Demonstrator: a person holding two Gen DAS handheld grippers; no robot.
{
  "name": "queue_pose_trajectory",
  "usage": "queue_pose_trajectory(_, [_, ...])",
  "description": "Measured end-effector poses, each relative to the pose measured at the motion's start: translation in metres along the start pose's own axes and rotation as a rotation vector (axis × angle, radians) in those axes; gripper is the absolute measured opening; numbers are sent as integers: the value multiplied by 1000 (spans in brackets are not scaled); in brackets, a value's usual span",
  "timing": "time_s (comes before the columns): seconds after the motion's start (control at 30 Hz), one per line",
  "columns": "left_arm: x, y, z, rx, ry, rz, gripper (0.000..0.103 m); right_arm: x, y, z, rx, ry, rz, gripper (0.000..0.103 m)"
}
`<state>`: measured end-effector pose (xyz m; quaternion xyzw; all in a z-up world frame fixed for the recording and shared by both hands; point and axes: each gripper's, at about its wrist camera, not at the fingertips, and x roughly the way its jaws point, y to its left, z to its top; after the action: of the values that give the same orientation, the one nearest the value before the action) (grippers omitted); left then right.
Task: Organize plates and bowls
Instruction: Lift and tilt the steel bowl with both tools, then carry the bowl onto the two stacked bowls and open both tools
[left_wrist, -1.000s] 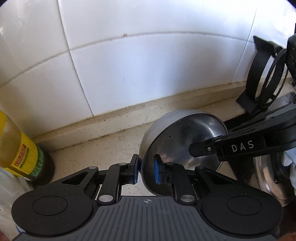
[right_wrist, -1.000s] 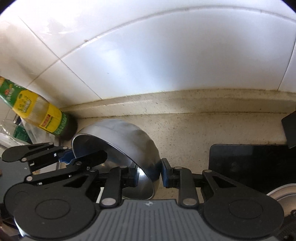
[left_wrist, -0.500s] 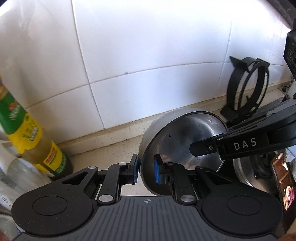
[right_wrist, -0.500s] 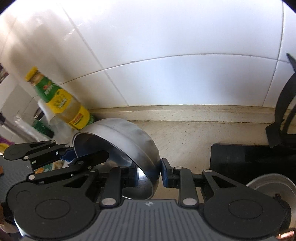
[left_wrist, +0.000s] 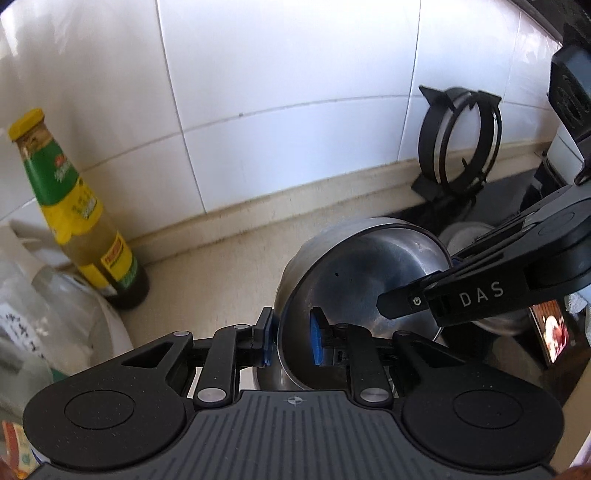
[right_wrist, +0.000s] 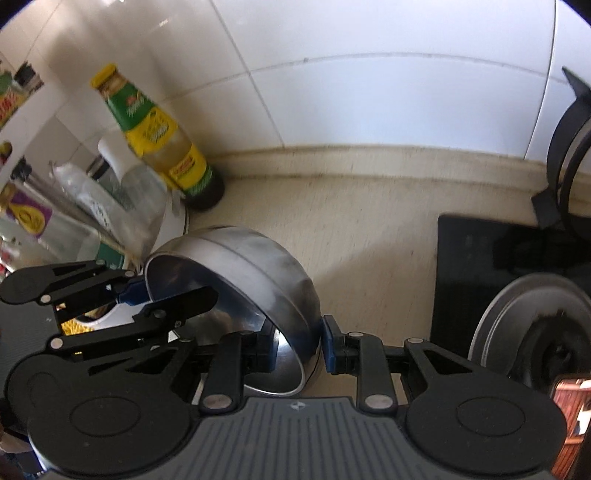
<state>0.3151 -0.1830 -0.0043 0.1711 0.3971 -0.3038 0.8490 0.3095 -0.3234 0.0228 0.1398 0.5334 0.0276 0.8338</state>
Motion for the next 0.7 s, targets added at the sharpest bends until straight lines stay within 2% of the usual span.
queue_pose_trajectory(0.27, [-4,3,-16,1,18,-2,29,14,6,-10,4,68,9,44])
queue_pose_trajectory(0.37, [4,8,-21,-26,47,-11,33,13,9,-12,-22,41,-44,45])
queue_pose_trajectory(0.47, [4,12,-26,-29,34,24,33,9,2,-11,-5,31,-56,45])
queue_pose_trajectory(0.53, [-1,16,-28,-44,18,19,33,6,-6,-11,11,23,-53,46])
queue_pose_trajectory(0.57, [-4,19,-30,-49,3,13,35,5,-10,-11,22,18,-42,46])
queue_pose_trajectory(0.67, [-20,24,-38,-37,-68,17,56,6,-16,-11,36,14,-22,47])
queue_pose_trajectory(0.7, [-24,25,-42,-22,-89,23,58,7,-17,-11,40,14,-16,47])
